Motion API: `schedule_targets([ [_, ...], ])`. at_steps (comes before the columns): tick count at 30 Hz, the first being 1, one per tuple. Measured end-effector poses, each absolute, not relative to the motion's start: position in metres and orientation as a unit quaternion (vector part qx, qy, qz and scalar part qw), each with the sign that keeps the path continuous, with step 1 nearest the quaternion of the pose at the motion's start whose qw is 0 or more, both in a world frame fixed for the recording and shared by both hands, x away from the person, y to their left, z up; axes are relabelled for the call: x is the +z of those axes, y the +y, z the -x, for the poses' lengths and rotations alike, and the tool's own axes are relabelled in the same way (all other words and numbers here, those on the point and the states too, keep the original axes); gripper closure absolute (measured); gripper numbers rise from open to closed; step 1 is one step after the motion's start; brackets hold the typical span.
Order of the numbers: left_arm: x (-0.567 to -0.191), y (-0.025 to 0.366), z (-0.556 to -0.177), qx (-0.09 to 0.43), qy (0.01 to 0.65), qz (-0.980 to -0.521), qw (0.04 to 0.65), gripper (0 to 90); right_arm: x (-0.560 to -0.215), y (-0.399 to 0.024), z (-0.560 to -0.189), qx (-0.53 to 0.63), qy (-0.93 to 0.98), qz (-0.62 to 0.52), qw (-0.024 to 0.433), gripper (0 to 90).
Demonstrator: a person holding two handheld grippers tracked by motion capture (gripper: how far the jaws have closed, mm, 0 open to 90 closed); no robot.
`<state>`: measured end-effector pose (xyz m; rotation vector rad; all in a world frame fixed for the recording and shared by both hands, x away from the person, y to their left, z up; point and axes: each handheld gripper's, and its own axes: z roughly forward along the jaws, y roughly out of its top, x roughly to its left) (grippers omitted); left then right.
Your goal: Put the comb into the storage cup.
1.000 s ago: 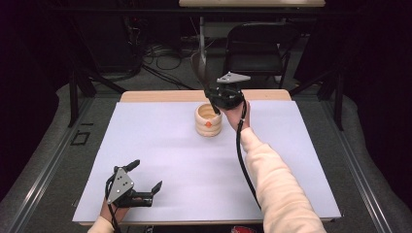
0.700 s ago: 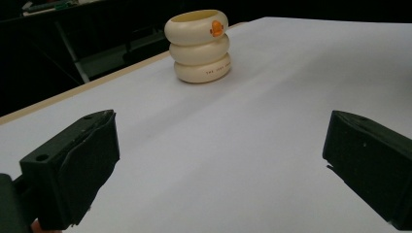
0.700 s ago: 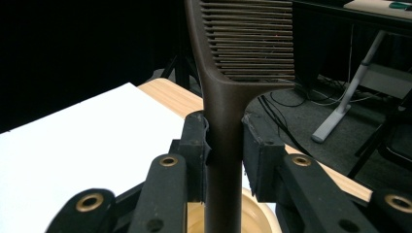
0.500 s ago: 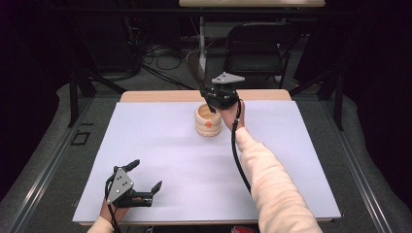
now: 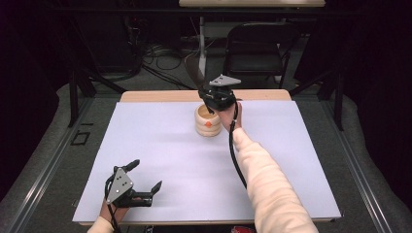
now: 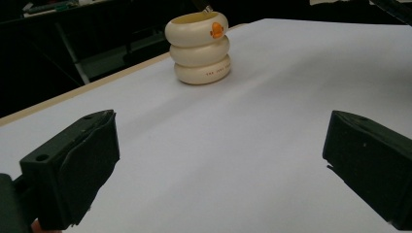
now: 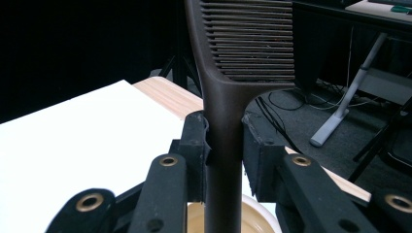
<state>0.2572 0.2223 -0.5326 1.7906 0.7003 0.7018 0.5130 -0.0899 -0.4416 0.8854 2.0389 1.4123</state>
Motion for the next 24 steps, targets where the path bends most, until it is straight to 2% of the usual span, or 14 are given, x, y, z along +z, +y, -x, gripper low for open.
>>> schedule_targets([
  [24,-0.532,0.223,-0.257,0.294,0.292,-0.746,0.520,0.1,-0.470,-0.085,-0.517,0.501,0.765,-0.324,0.243,71.9],
])
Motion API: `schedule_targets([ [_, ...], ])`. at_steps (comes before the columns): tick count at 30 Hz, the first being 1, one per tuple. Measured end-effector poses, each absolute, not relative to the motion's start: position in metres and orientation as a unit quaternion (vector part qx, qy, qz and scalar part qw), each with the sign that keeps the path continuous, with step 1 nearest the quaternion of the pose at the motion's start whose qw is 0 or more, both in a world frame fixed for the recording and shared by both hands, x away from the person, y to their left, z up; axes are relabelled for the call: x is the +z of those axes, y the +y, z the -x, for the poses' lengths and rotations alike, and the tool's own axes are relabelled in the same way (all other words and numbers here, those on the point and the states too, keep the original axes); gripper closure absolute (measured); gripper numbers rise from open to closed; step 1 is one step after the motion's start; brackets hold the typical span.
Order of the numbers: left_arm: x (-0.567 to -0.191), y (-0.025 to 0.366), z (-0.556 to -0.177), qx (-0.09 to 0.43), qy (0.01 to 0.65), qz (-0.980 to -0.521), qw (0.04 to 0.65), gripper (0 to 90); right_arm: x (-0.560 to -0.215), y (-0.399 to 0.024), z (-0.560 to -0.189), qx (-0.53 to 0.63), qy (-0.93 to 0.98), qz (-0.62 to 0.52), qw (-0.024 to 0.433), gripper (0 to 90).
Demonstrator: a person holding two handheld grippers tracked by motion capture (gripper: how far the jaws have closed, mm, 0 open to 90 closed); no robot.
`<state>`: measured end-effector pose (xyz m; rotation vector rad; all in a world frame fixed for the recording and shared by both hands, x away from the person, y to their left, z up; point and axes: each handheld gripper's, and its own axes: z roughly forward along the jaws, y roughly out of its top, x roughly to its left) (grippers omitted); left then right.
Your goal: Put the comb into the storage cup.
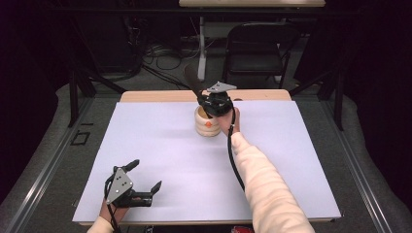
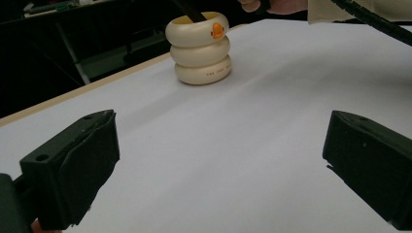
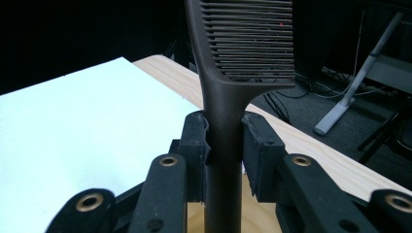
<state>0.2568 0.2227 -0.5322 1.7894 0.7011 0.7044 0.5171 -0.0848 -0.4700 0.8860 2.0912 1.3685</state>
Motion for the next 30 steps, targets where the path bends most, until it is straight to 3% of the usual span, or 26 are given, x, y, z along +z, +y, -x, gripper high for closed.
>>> schedule_targets([
  [30,-0.532,0.222,-0.257,0.294,0.293,-0.746,0.521,0.1,-0.487,-0.091,-0.517,0.482,0.781,-0.330,0.222,71.8],
])
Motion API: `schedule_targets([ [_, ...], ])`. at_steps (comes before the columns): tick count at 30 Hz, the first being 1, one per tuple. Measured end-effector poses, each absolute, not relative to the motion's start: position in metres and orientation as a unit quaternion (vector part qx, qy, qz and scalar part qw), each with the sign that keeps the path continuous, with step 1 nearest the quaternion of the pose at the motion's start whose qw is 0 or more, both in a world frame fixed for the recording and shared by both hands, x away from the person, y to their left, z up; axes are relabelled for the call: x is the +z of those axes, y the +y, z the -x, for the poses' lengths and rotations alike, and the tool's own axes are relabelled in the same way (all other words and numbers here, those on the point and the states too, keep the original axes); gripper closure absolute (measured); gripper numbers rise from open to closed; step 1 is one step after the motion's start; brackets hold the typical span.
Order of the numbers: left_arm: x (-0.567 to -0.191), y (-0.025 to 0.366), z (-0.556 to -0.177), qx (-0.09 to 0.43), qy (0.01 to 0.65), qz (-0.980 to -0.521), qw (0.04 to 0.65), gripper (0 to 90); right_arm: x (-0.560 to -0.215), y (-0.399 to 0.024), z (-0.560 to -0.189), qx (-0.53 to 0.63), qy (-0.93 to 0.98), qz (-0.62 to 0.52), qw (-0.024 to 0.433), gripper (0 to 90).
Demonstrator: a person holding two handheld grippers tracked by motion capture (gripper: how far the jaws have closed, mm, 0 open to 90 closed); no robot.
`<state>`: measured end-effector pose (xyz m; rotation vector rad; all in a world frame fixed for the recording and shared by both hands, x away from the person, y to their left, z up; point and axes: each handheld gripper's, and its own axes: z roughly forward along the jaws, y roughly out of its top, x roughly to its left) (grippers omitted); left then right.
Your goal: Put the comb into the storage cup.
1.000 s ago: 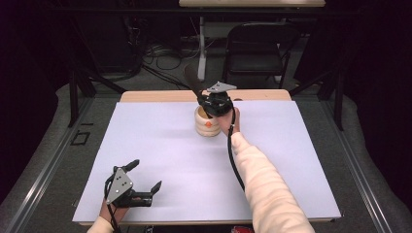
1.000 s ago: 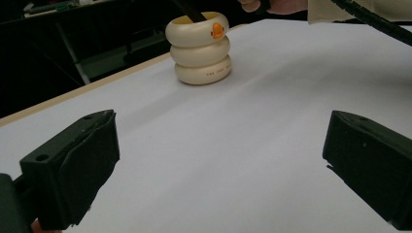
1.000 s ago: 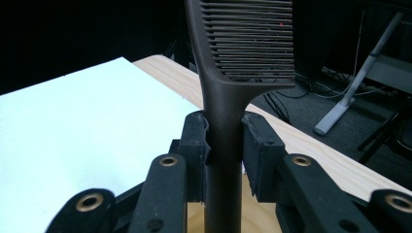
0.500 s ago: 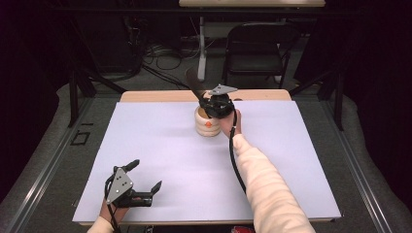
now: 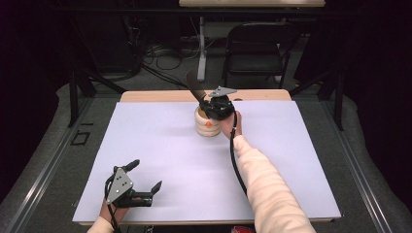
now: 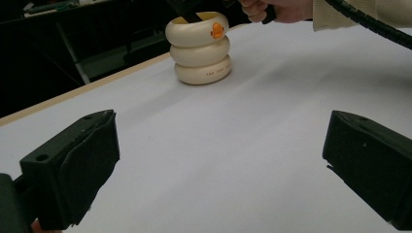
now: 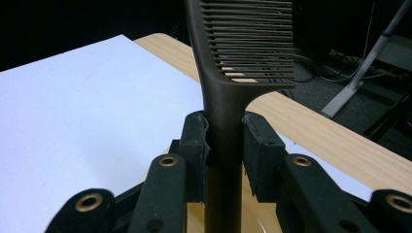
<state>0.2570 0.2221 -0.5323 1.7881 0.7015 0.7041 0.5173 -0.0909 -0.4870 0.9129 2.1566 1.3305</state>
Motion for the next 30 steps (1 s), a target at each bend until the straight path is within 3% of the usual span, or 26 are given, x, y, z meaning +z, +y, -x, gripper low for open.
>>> schedule_targets([
  [30,-0.5323,0.2220,-0.2569,0.294,0.292,-0.746,0.521,0.2,-0.4940,-0.0939,-0.5177,0.461,0.793,-0.337,0.210,71.5],
])
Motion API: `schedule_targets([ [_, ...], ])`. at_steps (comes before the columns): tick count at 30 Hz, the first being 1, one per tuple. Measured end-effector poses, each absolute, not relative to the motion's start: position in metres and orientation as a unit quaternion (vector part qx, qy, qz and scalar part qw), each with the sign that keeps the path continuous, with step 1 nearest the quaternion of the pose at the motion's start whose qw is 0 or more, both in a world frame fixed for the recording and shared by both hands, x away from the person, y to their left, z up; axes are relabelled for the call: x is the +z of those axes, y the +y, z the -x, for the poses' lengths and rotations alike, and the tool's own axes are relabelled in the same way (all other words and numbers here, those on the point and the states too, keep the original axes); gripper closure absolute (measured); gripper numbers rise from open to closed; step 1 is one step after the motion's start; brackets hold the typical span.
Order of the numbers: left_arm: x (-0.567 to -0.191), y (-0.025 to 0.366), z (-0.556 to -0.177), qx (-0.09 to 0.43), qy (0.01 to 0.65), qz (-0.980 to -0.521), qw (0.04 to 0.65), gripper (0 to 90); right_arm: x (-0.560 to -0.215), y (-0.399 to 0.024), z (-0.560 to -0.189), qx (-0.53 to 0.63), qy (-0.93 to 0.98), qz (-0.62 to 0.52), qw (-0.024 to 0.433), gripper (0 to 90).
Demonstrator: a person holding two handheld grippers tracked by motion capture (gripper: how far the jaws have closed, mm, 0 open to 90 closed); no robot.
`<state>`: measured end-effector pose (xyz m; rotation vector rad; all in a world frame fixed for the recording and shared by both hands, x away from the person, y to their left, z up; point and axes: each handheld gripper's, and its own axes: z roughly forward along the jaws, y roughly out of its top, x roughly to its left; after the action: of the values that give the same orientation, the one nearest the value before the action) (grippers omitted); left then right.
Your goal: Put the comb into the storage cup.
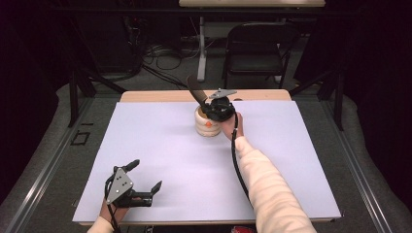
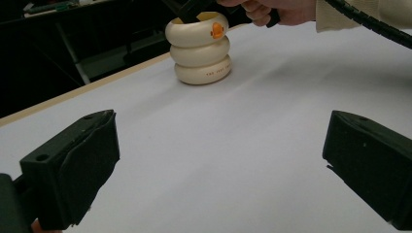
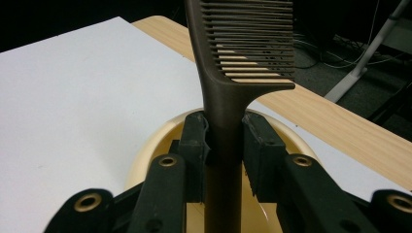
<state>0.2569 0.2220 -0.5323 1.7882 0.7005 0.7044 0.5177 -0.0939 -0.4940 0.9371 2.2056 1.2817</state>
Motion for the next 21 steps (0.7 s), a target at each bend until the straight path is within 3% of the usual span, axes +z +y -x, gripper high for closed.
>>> schedule_targets([
  [17,-0.5323,0.2221,-0.2569,0.294,0.292,-0.746,0.521,0.1,-0.4952,-0.0916,-0.5182,0.454,0.797,-0.337,0.210,70.7],
  [21,-0.5321,0.2225,-0.2566,0.295,0.291,-0.747,0.520,0.2,-0.4941,-0.0923,-0.5172,0.452,0.798,-0.338,0.209,62.2],
])
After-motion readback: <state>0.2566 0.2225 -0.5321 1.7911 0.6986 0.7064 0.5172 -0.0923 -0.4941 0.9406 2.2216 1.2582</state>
